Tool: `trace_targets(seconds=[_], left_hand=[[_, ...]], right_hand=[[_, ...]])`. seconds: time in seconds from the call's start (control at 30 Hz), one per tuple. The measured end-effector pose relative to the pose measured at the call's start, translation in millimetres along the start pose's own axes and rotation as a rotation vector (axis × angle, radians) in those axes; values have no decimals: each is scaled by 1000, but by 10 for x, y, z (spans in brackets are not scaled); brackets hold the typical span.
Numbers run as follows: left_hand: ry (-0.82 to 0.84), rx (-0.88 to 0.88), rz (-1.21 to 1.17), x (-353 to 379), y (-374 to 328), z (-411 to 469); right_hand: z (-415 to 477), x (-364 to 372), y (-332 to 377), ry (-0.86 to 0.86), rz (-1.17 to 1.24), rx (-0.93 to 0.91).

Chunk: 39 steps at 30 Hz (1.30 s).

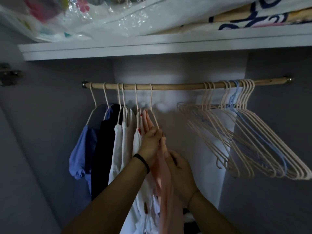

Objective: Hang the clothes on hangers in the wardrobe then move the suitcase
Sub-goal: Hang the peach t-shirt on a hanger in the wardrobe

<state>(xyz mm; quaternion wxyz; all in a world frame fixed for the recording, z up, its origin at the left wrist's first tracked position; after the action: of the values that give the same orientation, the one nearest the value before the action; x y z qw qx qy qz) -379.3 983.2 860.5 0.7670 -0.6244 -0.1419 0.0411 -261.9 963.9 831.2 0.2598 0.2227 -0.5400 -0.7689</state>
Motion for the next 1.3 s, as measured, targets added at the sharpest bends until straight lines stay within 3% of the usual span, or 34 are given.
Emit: trace_targets(seconds=[0.23, 0.3, 0.47, 0.73, 0.97, 1.3], left_hand=[[58, -26, 174, -186, -9, -409], [51, -19, 318, -258, -46, -611], [76, 81, 543, -438, -50, -1163], [45, 69, 861, -610, 106, -2266], [-123, -91, 984, -706, 108, -3539], [-404, -312, 1040, -482, 236, -6010]], right_hand=[[81, 173, -179, -1, -71, 29], [70, 231, -176, 4, -111, 38], [-41, 356, -117, 11, -270, 85], [-454, 669, -46, 60, -533, 162], [-1225, 1316, 170, 278, -632, 12], [-3051, 2625, 116, 741, -590, -20]])
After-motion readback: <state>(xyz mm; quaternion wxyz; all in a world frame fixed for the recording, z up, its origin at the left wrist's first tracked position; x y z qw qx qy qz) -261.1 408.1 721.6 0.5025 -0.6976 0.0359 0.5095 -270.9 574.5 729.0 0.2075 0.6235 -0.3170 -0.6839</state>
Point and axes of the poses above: each hand's wrist, its own z-axis towards the middle knuckle, its own x-axis out of the palm, y = z × x, the point moved 8 cm from there along z, towards the middle knuckle, and after that the axes turned 12 degrees about y, right-handed, at the moved point
